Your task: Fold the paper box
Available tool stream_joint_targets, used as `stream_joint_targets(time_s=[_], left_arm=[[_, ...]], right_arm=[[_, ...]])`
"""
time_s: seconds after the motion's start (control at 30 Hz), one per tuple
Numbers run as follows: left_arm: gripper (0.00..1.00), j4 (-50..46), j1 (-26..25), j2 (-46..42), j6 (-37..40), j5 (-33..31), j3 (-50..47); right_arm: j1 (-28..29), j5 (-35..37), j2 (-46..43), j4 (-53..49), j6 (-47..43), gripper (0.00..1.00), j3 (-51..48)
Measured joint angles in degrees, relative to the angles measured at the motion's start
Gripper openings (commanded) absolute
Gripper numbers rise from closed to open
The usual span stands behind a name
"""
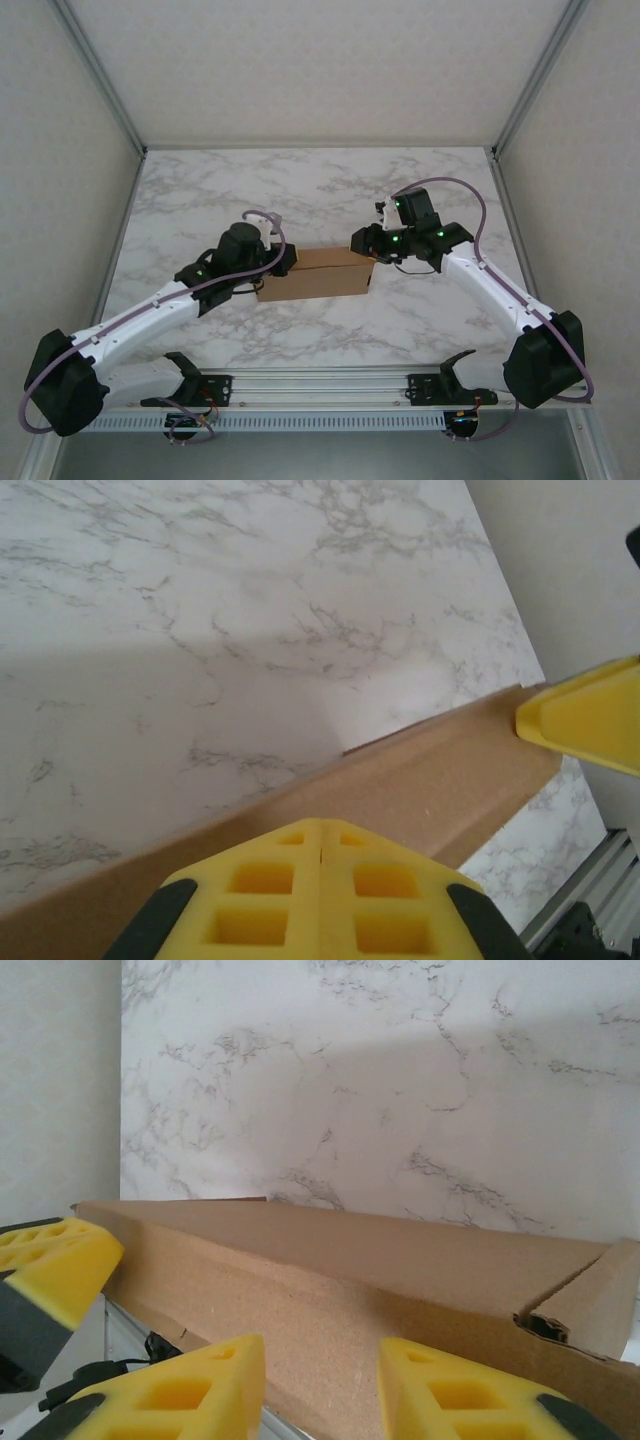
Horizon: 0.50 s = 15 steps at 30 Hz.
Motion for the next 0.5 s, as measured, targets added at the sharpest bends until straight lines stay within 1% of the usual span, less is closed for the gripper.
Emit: stream_joint_targets(time_s=[0.17,0.3,0.4,0.5], left_arm=[[0.00,2.3,0.4,0.0,-1.0,0.1,-1.2],[0.00,3.7,0.5,-0.1,-1.3,0.2,-2.0],[0.00,4.4,0.6,-0.4,-1.7,0.5,-2.6],[0.00,5.0,0.7,-0.8,-1.8,0.6,-3.1]], right_arm=[[0.2,-0.2,0.0,0.0,0.0,0.41,0.1],[0.4,-0.4,0.0,-1.2,0.0,0.50,1.0],[0.5,0.4,-0.4,-4.1,-0.5,0.51,2.5],[0.5,3.1,-1.5,-7.8,-1.6,0.50,4.1]])
